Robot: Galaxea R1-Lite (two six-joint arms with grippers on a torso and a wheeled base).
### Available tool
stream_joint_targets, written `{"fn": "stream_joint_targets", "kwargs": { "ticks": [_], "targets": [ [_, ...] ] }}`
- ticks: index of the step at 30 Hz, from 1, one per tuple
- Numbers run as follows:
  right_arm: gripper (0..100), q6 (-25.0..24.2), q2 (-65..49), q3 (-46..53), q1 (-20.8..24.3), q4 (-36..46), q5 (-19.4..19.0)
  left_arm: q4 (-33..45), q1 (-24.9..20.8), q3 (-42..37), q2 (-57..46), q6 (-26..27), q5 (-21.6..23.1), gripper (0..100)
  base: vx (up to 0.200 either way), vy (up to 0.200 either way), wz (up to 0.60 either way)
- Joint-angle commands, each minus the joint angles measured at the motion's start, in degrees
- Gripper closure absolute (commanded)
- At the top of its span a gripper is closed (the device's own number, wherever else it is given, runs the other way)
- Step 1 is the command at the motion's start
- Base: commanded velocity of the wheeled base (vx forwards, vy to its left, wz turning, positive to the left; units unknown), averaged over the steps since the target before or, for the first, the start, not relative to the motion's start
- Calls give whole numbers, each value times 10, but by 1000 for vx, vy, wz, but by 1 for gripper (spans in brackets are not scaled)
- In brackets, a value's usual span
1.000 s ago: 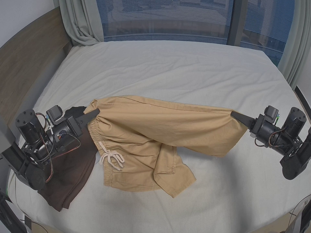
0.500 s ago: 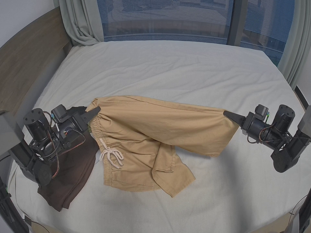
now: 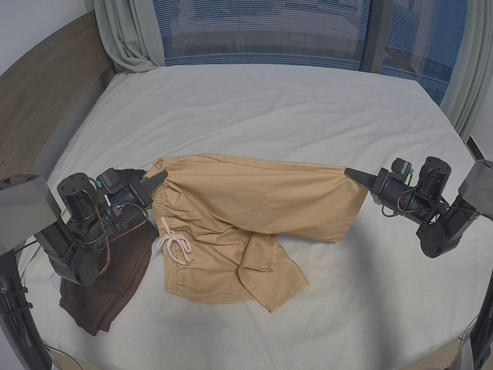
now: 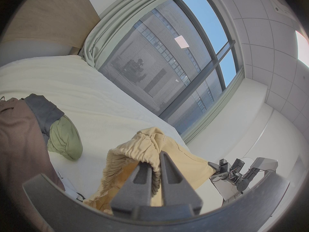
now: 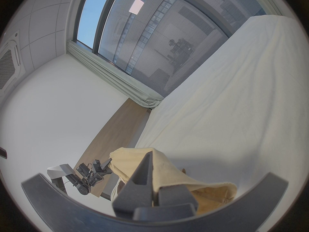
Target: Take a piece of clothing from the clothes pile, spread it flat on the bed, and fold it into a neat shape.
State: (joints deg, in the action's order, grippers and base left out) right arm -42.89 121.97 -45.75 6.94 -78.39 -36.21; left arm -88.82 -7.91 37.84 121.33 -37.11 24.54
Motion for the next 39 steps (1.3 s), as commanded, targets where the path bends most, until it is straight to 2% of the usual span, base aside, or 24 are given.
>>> {"fn": "stream_joint_targets", "kwargs": {
  "ticks": [1,14,23,30,39],
  "targets": [
    [100,0,30,-32,-1,9,0,1,-4,22,32,-2,1,100,0,0,0],
    [100,-2,90,-97,-7,9,0,1,-7,94,84,-3,-27,100,0,0,0],
    [100,-3,156,-174,-11,9,18,1,-10,159,140,-7,-47,100,0,0,0],
    [100,-9,187,-223,-11,10,25,1,-11,208,162,-44,-58,100,0,0,0],
    [100,-10,214,-278,-10,25,29,1,-11,247,196,-46,-63,100,0,0,0]
  ]
}}
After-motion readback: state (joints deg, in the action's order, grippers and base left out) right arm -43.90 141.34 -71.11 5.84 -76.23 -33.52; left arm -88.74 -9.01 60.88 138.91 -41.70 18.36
